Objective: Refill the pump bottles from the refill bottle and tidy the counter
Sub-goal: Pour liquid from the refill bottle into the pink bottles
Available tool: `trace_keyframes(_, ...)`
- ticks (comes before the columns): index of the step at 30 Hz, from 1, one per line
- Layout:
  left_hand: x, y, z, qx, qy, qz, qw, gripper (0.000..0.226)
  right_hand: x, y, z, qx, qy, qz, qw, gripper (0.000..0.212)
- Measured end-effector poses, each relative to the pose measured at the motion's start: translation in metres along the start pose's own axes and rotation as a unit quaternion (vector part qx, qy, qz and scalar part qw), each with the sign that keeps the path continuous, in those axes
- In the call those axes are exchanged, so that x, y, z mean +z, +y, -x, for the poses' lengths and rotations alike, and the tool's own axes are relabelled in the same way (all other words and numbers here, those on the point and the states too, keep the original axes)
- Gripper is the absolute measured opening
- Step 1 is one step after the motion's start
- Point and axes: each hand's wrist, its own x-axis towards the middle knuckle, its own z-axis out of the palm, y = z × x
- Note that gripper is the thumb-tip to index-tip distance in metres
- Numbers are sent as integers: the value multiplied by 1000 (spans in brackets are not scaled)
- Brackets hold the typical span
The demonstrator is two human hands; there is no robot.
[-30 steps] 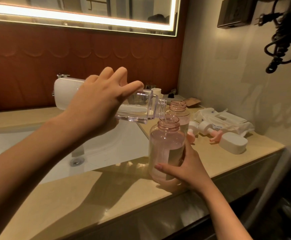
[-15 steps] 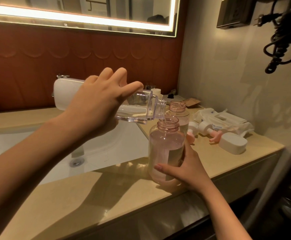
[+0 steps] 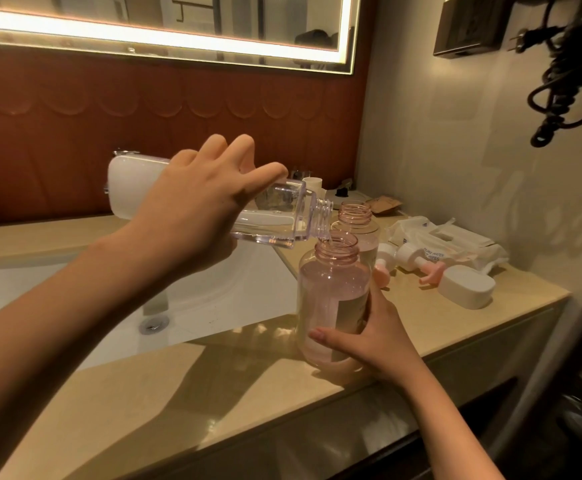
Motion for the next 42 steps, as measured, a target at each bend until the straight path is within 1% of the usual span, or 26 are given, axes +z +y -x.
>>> trace_keyframes(5, 0, -1, 0, 4, 3, 1, 1000, 85, 0, 0, 0, 8, 0, 5, 1000, 87)
trace_keyframes(9, 1, -1, 0, 7, 9, -2, 1000, 84, 1, 0, 0, 6, -1, 13, 1000, 101)
trace_keyframes(10, 1, -2, 0, 8, 11, -2, 1000, 84, 1, 0, 1, 7, -2, 15, 1000, 102)
trace_keyframes(13, 1, -2, -1, 10, 10, -6, 1000, 84, 1, -1, 0, 8, -3, 17, 1000, 98)
trace_keyframes(17, 2, -2, 0, 11, 14, -6, 1000, 85, 1, -1, 0, 11, -2, 13, 1000, 98)
trace_keyframes(22, 3, -4, 0, 16, 20, -7, 1000, 87, 1, 0, 0, 4, 1, 10, 1000, 103)
trace_keyframes(29, 3, -4, 0, 23, 24, -17, 999, 92, 1, 1, 0, 2, 2, 0, 1000, 96)
trace_keyframes(33, 1, -3, 0, 25, 30, -26, 999, 94, 1, 2, 0, 1, 1, 5, 1000, 101)
trace_keyframes(39, 1, -1, -1, 28, 38, -27, 999, 92, 1, 2, 0, 1, 0, 2, 1000, 88)
trace_keyframes(42, 1, -1, 0, 24, 38, -32, 998, 93, 0, 2, 0, 2, 1, 3, 1000, 86)
